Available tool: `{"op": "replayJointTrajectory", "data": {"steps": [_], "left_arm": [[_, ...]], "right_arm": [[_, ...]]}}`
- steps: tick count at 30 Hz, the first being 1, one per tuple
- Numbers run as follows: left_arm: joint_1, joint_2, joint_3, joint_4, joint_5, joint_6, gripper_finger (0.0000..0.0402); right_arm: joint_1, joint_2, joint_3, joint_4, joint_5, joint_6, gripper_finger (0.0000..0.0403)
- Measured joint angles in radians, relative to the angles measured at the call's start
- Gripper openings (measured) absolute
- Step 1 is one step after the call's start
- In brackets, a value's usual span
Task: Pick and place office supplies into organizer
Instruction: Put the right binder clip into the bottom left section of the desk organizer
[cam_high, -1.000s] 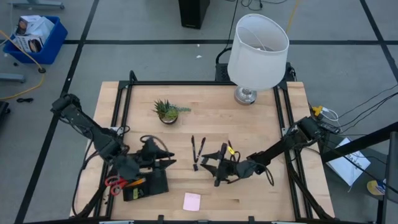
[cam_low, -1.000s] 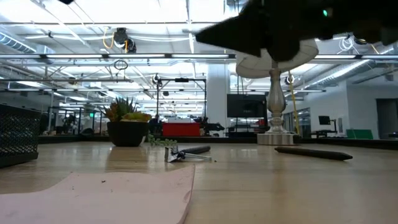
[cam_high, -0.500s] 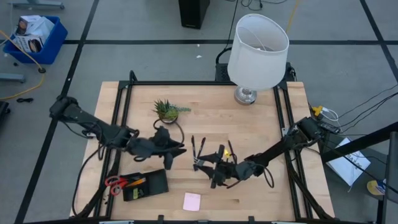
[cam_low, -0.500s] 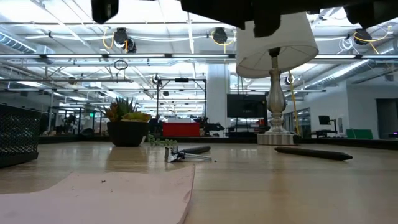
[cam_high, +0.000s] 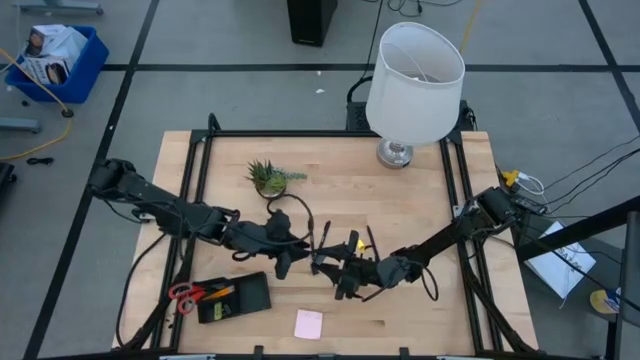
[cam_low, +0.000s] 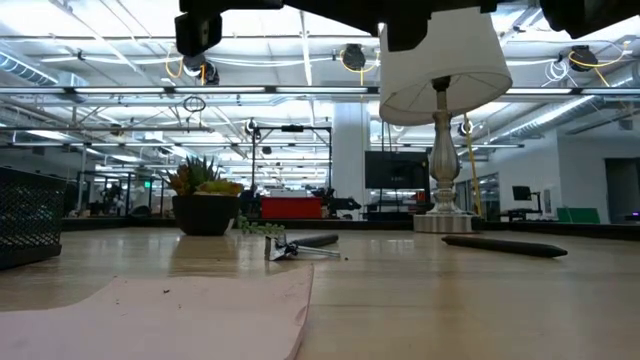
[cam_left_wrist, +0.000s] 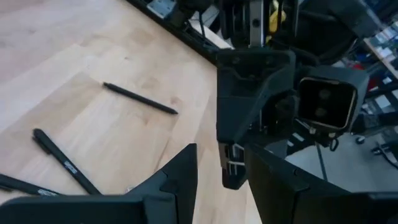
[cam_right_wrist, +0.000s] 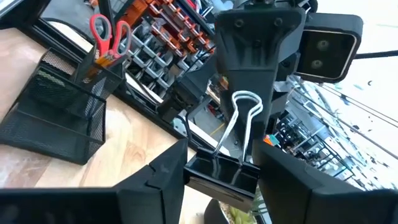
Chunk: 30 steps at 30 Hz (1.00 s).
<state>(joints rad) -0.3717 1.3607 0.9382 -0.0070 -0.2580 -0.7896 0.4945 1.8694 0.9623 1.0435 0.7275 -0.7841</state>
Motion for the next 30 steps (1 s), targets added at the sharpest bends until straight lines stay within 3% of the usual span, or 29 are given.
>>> {"op": "replayJointTrajectory", "data": {"steps": [9, 21, 30], "left_arm": [[0.004, 0.027, 0.000, 0.020, 0.002, 0.042, 0.0136], [-0.014, -0.053, 0.000, 0.000, -0.002, 0.044, 0.0136], [-0.021, -0.036, 0.000, -0.051, -0.082, 0.027, 0.0136]], "right_arm": [[0.006, 0.000, 0.000, -0.005, 0.001, 0.026, 0.0169], [0.010, 0.000, 0.000, -0.105, 0.059, 0.095, 0.0166], [-0.016, 0.000, 0.000, -0.094, 0.083, 0.107, 0.0165]]}}
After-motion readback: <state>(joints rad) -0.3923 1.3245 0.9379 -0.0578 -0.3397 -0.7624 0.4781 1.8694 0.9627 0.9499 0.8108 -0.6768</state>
